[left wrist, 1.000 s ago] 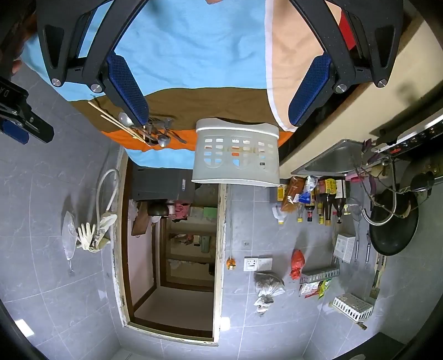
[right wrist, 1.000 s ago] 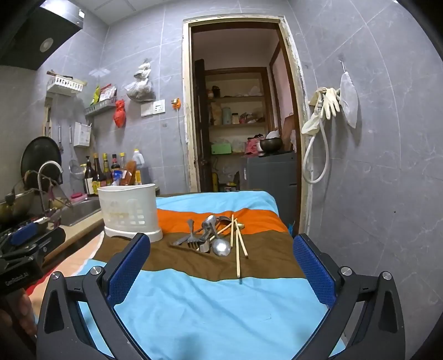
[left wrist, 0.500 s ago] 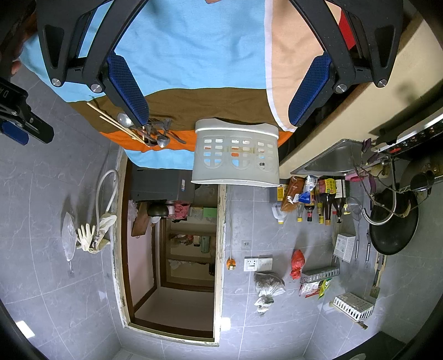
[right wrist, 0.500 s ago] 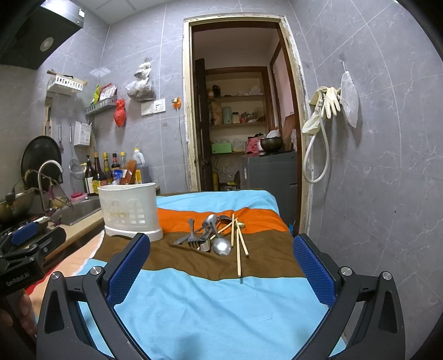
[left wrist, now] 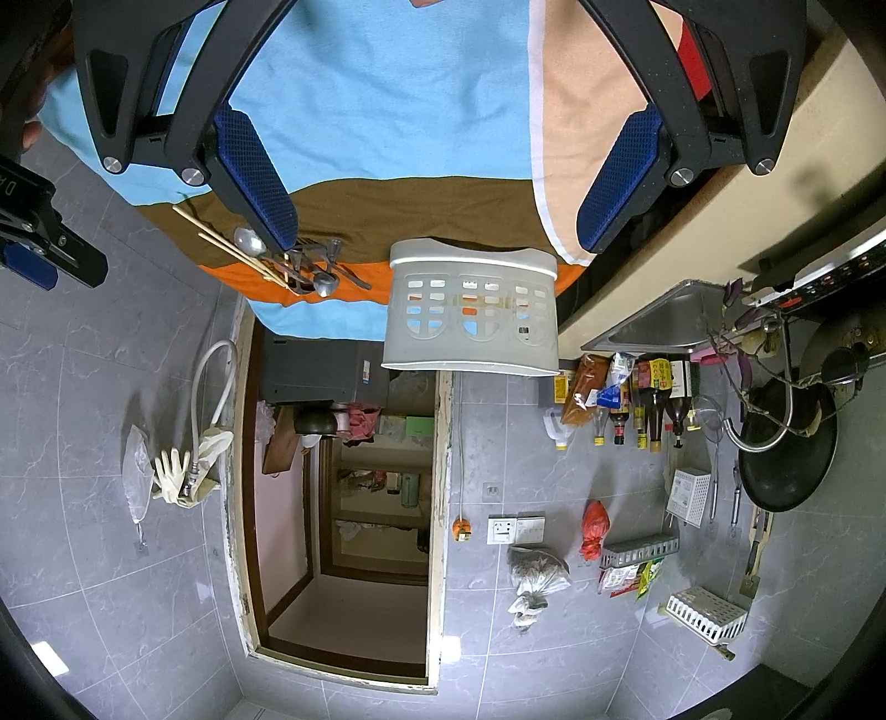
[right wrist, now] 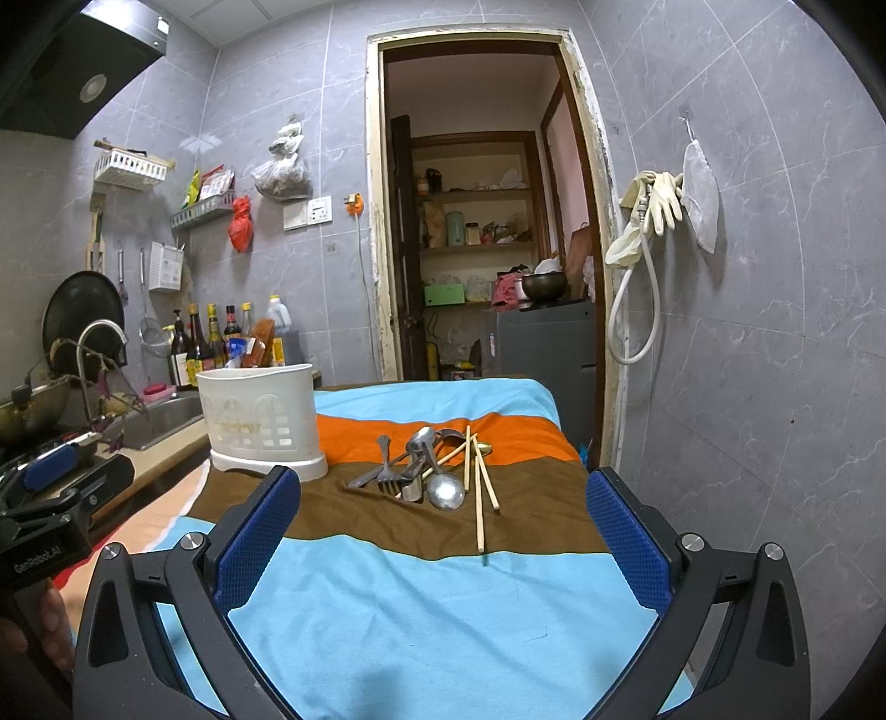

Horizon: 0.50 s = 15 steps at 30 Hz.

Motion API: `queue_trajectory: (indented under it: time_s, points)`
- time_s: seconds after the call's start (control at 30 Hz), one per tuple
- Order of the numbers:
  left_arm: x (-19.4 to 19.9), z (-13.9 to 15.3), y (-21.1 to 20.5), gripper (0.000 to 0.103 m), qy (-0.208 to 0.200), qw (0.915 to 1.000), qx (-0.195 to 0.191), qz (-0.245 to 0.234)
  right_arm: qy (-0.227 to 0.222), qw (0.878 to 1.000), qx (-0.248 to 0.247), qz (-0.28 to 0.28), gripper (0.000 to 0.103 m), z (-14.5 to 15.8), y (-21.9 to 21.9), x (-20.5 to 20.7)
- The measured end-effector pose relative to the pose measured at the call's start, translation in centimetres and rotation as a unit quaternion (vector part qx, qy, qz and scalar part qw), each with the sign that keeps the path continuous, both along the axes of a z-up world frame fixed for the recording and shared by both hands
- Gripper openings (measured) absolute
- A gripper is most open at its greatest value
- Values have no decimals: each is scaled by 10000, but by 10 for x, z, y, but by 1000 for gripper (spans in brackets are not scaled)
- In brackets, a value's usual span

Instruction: Organize utensils

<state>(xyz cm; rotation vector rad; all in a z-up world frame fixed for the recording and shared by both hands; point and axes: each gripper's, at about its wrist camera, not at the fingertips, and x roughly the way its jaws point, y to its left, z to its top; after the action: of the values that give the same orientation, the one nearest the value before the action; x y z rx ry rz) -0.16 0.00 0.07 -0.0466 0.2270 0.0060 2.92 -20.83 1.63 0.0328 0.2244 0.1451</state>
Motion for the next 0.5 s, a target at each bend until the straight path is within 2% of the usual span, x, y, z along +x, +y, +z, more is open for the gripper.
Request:
queue_trajectory:
  time_s: [0.5]
  points:
    - [-3,2,5,99,5,10000,10,4,12,10000,-8,18,103,-1,5,-2]
